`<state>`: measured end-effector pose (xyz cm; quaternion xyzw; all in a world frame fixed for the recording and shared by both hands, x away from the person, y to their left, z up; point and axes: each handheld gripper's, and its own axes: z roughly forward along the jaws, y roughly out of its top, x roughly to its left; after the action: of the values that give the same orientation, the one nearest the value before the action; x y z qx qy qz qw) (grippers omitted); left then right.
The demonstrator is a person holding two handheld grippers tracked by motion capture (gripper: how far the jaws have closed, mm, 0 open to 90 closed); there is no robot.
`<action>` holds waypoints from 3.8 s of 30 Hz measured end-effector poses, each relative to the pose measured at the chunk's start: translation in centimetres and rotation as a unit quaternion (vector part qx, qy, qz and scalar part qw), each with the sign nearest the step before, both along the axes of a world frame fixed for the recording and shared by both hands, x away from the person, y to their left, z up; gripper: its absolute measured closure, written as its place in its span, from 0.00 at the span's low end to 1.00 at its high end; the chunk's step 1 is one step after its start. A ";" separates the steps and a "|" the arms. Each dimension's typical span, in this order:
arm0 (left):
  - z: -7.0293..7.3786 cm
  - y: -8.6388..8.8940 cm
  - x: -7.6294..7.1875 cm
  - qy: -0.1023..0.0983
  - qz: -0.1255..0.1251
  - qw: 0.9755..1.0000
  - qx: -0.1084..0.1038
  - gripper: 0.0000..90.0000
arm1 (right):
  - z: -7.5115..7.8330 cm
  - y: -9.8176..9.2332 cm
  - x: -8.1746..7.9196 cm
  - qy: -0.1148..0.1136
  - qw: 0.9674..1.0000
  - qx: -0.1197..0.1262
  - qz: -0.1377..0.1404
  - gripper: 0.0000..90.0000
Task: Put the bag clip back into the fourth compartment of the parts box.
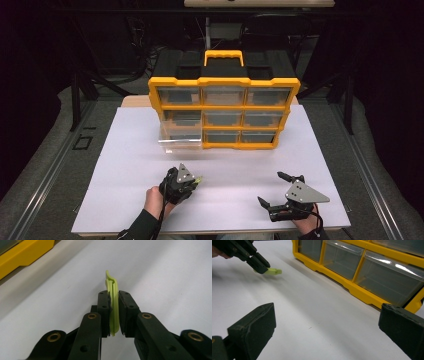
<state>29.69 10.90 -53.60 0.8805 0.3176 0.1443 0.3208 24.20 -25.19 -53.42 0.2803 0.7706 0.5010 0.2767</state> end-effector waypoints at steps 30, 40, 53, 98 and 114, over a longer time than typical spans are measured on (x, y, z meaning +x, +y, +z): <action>0.7 2.3 -0.7 -0.003 0.019 1.000 0.010 0.89 | -0.1 -0.3 -0.2 0.002 1.000 0.004 -0.002 0.01; 1.5 4.3 -0.3 -0.007 0.049 0.999 0.001 0.89 | -0.3 -0.1 0.0 0.007 1.000 0.005 0.002 0.01; 1.7 6.3 0.2 0.000 0.073 0.997 0.005 0.90 | -0.3 -0.1 0.1 0.007 1.000 0.006 0.009 0.01; 6.4 13.0 4.2 0.043 0.050 0.996 0.057 0.90 | -0.3 0.2 0.4 0.012 1.000 0.002 0.017 0.01; 9.1 13.6 5.9 0.039 0.039 0.997 0.060 0.90 | -0.2 0.2 0.4 0.011 1.000 0.000 0.014 0.01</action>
<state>35.62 24.46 -44.49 0.8902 0.3546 0.1414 0.2487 24.64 -25.01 -53.67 0.2745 0.7774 0.5021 0.2611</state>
